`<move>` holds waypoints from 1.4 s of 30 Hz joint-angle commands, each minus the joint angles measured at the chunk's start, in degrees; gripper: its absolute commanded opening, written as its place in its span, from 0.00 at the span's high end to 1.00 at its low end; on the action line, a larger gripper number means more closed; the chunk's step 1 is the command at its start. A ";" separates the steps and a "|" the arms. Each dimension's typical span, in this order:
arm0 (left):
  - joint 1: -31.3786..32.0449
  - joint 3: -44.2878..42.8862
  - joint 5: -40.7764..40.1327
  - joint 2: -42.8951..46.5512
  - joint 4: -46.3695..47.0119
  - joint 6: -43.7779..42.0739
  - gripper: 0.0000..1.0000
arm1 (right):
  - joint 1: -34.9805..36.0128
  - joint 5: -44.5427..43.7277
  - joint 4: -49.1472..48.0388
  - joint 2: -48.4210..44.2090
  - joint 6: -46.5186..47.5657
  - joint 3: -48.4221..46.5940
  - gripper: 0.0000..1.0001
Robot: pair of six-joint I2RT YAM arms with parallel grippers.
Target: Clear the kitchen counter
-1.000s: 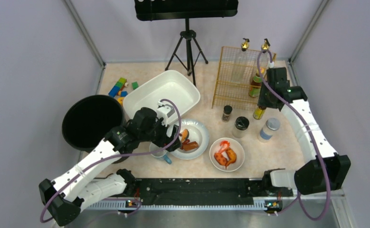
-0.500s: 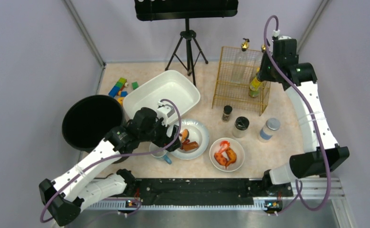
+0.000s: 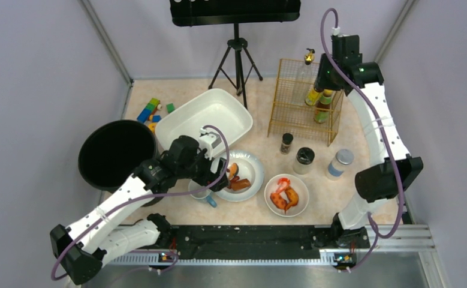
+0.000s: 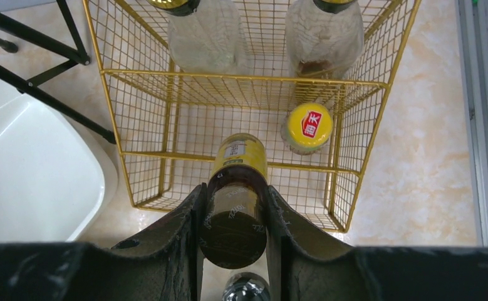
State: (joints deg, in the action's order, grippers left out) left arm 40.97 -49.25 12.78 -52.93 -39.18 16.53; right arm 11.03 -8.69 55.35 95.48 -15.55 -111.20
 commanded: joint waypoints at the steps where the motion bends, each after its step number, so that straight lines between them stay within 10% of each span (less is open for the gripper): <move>1: 0.03 0.25 0.61 -0.08 0.95 -0.58 0.01 | 1.05 -0.18 -4.71 0.66 -0.92 -4.33 1.00; 32: -0.01 0.23 0.41 -0.24 0.95 -0.54 0.01 | 2.26 -1.52 -5.81 4.21 -1.20 -7.31 1.00; 42: 0.00 0.18 1.00 -0.51 0.98 -0.54 0.01 | 2.88 -3.07 -8.06 -10.58 0.39 9.56 1.00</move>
State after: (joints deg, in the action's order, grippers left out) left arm 40.97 -49.17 12.82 -53.04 -39.18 16.51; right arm 13.47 -9.93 51.13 93.69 -16.10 -105.32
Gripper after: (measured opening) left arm 0.990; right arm 0.335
